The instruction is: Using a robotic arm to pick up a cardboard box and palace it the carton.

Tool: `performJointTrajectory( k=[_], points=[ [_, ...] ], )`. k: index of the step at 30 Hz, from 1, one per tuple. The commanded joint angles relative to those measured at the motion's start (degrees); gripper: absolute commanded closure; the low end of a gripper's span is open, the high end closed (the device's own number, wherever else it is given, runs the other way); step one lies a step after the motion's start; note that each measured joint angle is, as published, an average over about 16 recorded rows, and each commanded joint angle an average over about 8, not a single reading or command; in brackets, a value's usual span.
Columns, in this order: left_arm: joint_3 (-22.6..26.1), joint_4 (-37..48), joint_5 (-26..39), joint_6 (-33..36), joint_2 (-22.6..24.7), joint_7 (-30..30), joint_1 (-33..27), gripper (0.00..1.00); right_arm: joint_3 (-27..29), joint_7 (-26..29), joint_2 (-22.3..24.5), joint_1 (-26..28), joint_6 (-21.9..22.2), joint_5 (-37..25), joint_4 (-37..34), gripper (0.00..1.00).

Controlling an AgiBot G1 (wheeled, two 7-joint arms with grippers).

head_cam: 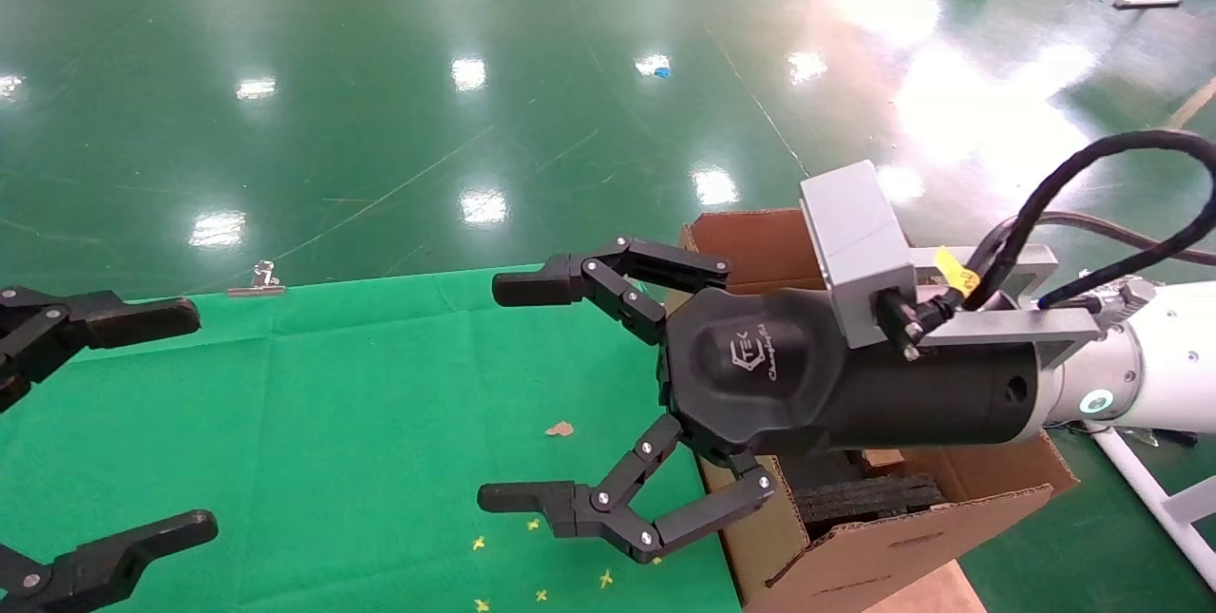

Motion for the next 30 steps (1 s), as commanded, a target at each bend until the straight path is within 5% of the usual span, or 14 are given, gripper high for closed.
performJointTrajectory(
  k=[1, 30],
  points=[
    [0.00, 0.00, 0.00, 0.00, 0.00, 0.00, 0.00, 0.00, -0.35, 0.10, -0.04, 0.32, 0.04, -0.10, -0.30, 0.00],
    [0.00, 0.00, 0.00, 0.00, 0.00, -0.01, 0.00, 0.00, -1.70, 0.38, -0.23, 1.56, 0.31, -0.65, -1.41, 0.00]
  ],
)
